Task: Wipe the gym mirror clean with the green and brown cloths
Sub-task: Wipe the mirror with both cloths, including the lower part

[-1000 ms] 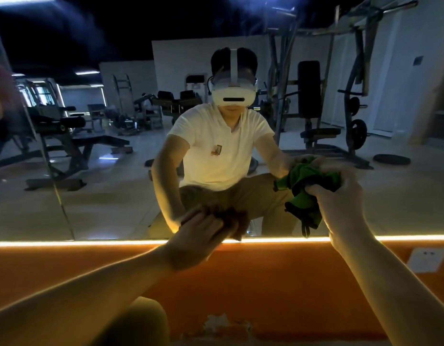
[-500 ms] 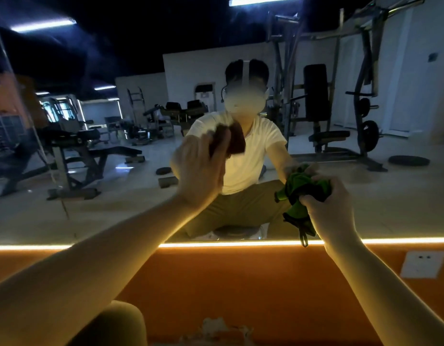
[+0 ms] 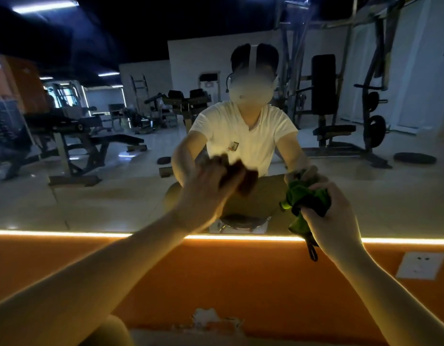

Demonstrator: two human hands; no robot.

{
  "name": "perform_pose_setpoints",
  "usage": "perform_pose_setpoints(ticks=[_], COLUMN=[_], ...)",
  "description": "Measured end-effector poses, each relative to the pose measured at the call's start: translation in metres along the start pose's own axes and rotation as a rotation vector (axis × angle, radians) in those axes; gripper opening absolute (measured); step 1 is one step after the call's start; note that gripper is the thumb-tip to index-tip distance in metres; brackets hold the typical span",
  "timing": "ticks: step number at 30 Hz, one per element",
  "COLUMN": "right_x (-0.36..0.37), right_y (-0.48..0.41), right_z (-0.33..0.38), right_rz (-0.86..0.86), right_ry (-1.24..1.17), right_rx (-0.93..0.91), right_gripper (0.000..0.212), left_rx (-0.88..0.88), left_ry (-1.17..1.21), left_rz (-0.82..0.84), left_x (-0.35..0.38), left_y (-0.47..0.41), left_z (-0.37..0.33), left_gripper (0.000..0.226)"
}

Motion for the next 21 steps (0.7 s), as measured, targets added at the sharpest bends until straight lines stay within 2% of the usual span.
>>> perform_pose_setpoints(ticks=[2, 4, 7, 9, 11, 15, 18, 21], right_x=[-0.006, -0.013, -0.021, -0.024, -0.024, -0.029, -0.032, -0.036], right_y=[-0.005, -0.009, -0.014, -0.016, -0.013, -0.011, -0.015, -0.02], right_z=[-0.007, -0.011, -0.009, -0.01, -0.012, -0.015, -0.014, -0.014], right_rz=[-0.028, -0.066, -0.109, -0.114, -0.106, -0.088, -0.097, -0.129], right_ry=[0.016, 0.0, -0.052, -0.062, -0.067, -0.026, -0.03, -0.056], right_rx=[0.02, 0.043, 0.06, 0.081, 0.104, 0.092, 0.068, 0.069], right_gripper=[0.032, 0.033, 0.033, 0.034, 0.035, 0.037, 0.035, 0.033], left_rx=[-0.121, -0.223, -0.119, 0.033, 0.179, 0.301, 0.287, 0.087], left_ry=[-0.152, -0.198, -0.083, -0.016, 0.022, 0.067, 0.04, -0.087], left_rz=[-0.194, -0.326, -0.295, -0.162, -0.035, 0.138, 0.088, -0.138], left_x=[-0.008, -0.008, 0.015, 0.038, 0.057, 0.067, 0.046, 0.019], left_y=[-0.034, -0.059, -0.035, 0.008, 0.059, 0.086, 0.035, -0.038], left_z=[0.02, 0.025, -0.015, -0.051, -0.085, -0.098, -0.064, -0.02], left_gripper=[0.056, 0.056, 0.058, 0.054, 0.04, 0.038, 0.049, 0.064])
Point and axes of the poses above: each hand's wrist, its own y-axis away from the middle knuckle, its own x-axis out of the palm, z = x × y, the point moved 4 cm from there along -y, towards the middle knuckle, and after that the axes turned 14 degrees about -z, right-handed, at the moved point
